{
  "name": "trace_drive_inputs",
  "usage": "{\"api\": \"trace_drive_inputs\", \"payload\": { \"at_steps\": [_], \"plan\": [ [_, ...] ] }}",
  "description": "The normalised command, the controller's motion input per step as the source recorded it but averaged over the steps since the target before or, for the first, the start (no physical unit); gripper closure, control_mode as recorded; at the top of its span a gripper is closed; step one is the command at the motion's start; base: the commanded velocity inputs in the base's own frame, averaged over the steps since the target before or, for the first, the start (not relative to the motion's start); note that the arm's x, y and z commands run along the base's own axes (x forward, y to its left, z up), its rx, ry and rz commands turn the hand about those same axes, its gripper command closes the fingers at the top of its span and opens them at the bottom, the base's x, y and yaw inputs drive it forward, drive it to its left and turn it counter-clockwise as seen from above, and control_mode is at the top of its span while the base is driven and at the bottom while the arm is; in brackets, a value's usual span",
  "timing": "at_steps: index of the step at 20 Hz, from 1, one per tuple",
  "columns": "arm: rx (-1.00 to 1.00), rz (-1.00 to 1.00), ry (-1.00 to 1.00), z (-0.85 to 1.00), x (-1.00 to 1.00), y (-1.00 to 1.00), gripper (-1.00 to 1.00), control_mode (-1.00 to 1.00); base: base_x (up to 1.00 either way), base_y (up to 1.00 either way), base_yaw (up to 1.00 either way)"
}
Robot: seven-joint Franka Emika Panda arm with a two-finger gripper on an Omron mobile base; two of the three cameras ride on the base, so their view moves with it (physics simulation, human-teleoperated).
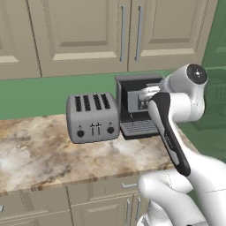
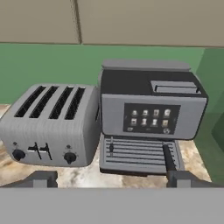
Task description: Open the cabinet, pick the kettle from the cabinet, and place it in the sink.
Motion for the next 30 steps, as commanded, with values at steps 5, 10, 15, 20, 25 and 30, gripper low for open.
{"api": "trace_drive_inputs", "payload": {
  "at_steps": [5, 10, 15, 20, 25, 30],
  "plan": [
    [0.0, 0.0, 0.0, 0.43, 0.0, 0.06, -1.0, -1.0, 0.0, 0.0, 0.0],
    [0.0, 0.0, 0.0, 0.4, 0.0, 0.06, -1.0, -1.0, 0.0, 0.0, 0.0],
    [0.0, 0.0, 0.0, 0.3, 0.02, 0.01, -1.0, -1.0, 0.0, 0.0, 0.0],
    [0.0, 0.0, 0.0, 0.22, 0.1, 0.01, -1.0, -1.0, 0.0, 0.0, 0.0],
    [0.0, 0.0, 0.0, 0.22, 0.15, 0.06, -1.0, -1.0, 0.0, 0.0, 0.0],
    [0.0, 0.0, -0.01, 0.13, 0.24, 0.05, -1.0, -1.0, 0.0, 0.0, 0.0]
  ]
}}
